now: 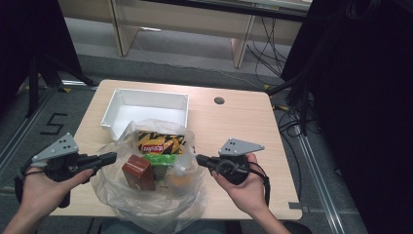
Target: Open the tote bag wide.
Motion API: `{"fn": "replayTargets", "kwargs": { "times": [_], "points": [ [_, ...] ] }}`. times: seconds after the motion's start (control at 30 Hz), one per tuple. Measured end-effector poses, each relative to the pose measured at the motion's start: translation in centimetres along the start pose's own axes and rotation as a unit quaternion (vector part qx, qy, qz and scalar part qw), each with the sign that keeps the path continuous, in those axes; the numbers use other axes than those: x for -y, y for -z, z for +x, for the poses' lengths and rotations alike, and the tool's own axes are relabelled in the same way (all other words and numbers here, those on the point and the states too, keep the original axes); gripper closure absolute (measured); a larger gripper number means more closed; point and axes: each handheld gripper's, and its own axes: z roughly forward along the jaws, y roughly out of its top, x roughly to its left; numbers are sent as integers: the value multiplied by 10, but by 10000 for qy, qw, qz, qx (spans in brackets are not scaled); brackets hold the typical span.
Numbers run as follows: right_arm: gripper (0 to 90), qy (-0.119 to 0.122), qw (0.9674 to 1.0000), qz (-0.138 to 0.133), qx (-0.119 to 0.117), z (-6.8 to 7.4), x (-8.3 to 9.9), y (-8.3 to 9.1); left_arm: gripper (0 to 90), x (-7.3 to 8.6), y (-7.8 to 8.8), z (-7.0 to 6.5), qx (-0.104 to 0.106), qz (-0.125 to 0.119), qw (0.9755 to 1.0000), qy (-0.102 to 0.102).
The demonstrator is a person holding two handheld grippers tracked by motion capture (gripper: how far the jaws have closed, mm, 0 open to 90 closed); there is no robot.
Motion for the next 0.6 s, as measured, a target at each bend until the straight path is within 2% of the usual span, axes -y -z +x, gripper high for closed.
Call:
{"fn": "replayTargets", "kwargs": {
  "times": [0.03, 0.07, 0.13, 0.17, 0.23, 0.27, 0.3, 0.33, 0.37, 0.4, 0.43, 0.47, 0.6],
  "points": [
    [900, -205, 9997, 99, 44, 2, 3, 0, 894, 3, 0, 3, 32, 33, 10000, 58],
    [900, -183, 9996, 195, 100, 0, 7, -1, 894, 8, -1, 5, -7, -36, 9998, 196],
    [900, -136, 9996, 206, 98, -2, 9, -2, 894, 11, -2, 7, 1, -17, 9997, 233],
    [900, -208, 9995, 202, 151, -2, 11, -3, 894, 13, -2, 8, -7, 39, 9996, 297],
    [900, -73, 9993, 331, 142, -6, 16, -5, 894, 19, -4, 11, -19, 41, 9991, 423],
    [900, -73, 9993, 331, 142, -6, 16, -5, 894, 19, -4, 11, -19, 41, 9991, 423],
    [900, -222, 9991, 342, 146, -4, 17, -6, 894, 22, -4, 12, -24, -16, 9989, 473],
    [900, -161, 9991, 364, 175, -6, 19, -6, 894, 23, -4, 13, -11, -38, 9988, 485],
    [900, -267, 9985, 462, 137, -7, 21, -7, 894, 24, -4, 14, 1, -88, 9984, 551],
    [900, -234, 9987, 430, 138, -7, 22, -8, 894, 24, -4, 14, 1, -88, 9984, 551],
    [900, -234, 9988, 405, 172, -8, 23, -9, 894, 24, -3, 13, 50, -207, 9977, 647],
    [900, -234, 9988, 405, 172, -8, 23, -9, 894, 24, -3, 13, 50, -207, 9977, 647],
    [900, -211, 9987, 436, 145, -9, 22, -7, 894, 19, 2, 10, -17, -597, 9965, 584]
  ]
}}
